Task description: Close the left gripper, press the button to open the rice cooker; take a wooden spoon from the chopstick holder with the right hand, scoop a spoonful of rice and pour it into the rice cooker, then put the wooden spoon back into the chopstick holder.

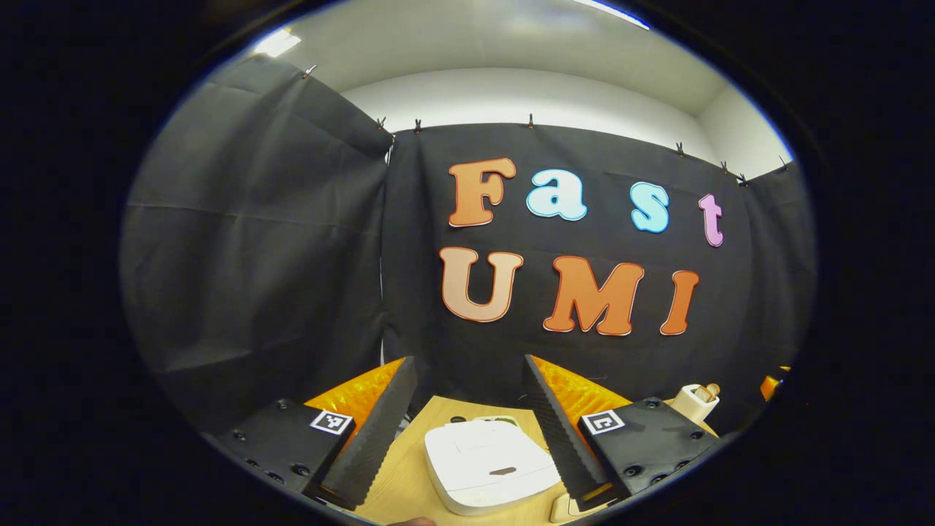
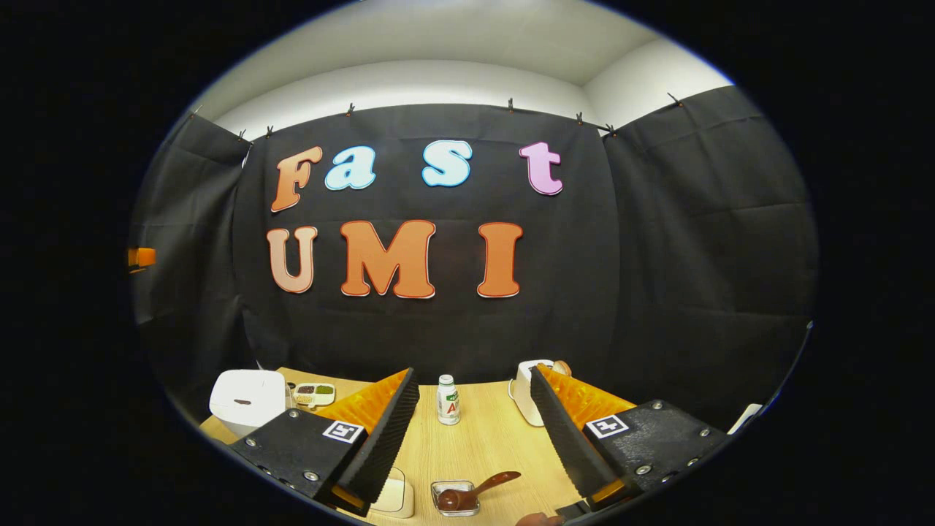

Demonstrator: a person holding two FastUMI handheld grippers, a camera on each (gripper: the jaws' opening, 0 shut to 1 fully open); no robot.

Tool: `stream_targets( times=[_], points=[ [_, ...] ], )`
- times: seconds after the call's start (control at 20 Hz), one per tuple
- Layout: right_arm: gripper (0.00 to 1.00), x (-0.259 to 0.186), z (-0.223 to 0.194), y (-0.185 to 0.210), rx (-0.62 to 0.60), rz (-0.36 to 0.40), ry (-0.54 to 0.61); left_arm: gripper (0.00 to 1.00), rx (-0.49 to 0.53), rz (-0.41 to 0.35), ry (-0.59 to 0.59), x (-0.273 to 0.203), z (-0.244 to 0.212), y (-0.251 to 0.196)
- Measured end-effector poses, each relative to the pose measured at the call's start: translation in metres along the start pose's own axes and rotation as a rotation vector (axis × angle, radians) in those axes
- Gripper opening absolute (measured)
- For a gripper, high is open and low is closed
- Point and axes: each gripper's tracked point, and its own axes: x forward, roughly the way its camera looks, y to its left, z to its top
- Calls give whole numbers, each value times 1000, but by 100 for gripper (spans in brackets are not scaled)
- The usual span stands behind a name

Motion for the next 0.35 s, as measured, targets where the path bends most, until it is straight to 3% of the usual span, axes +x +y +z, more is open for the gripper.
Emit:
stream_targets(
  times=[0.35],
  points=[
    [95,3,3,-3,-8,-5,-5,99,-4,-7,10,7,-6,1]
  ],
)
